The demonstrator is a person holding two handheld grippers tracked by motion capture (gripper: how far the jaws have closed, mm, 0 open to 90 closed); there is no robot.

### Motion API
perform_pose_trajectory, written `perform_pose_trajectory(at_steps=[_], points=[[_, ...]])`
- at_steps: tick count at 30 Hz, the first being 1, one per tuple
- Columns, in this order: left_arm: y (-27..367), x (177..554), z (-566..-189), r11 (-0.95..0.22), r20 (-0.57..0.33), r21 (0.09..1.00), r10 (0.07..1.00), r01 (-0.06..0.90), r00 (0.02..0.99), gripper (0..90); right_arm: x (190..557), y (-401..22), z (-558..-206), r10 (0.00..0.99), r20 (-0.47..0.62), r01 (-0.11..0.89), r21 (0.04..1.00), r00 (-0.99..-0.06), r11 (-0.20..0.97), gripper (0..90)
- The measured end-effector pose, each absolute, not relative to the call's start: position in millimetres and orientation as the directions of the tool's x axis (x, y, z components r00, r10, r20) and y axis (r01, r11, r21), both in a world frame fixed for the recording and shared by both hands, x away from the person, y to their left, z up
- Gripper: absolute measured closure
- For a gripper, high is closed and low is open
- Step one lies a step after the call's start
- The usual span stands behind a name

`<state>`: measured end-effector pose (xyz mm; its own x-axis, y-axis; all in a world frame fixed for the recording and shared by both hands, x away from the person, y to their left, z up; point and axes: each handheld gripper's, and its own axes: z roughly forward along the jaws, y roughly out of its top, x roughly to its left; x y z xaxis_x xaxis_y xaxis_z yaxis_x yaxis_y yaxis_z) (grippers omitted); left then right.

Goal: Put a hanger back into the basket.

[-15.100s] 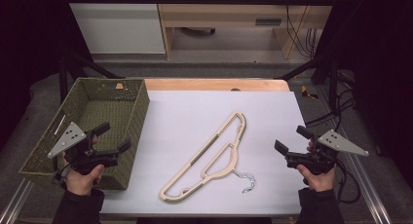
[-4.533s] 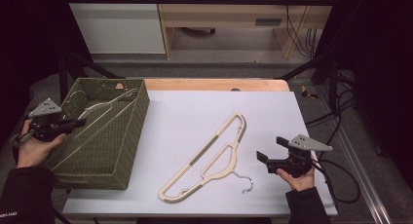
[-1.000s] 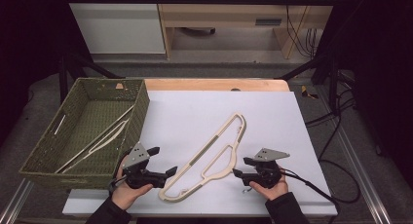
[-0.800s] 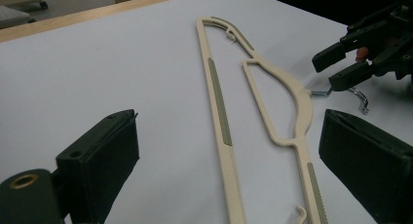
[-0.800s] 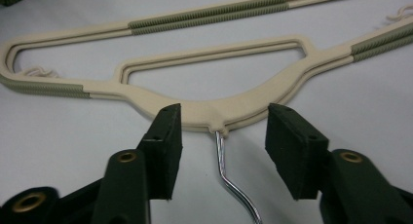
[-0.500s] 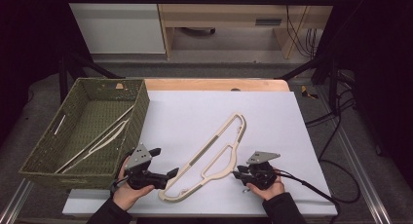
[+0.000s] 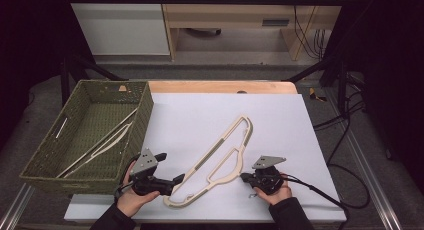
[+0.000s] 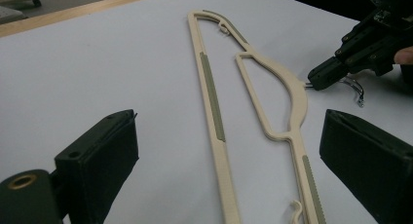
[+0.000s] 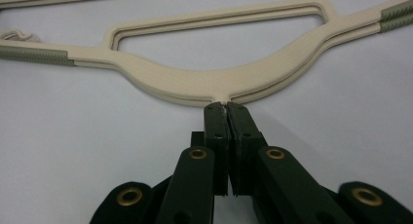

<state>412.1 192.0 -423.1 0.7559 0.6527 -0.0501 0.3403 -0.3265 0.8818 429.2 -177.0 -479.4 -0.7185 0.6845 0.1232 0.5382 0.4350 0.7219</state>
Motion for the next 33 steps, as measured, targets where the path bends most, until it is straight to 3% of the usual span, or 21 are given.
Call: perform_pose_trajectory(at_steps=[12,27,33], points=[[169.6,408.8,-421.3,-0.371,-0.029,0.868,0.625,0.330,0.780,7.5,428.5,-179.1,-463.2,0.663,0.120,0.519,0.730,-0.739,0.445,89.1],[90.4,415.0,-417.4,-0.531,0.039,0.795,0.528,0.294,0.849,8.8,426.1,-174.0,-447.1,0.660,0.088,0.498,0.731,-0.746,0.466,89.2],[62.6,423.2,-427.9,-0.573,0.041,0.764,0.502,0.297,0.864,14.2,425.3,-174.2,-442.8,0.661,0.085,0.496,0.733,-0.746,0.466,89.2]])
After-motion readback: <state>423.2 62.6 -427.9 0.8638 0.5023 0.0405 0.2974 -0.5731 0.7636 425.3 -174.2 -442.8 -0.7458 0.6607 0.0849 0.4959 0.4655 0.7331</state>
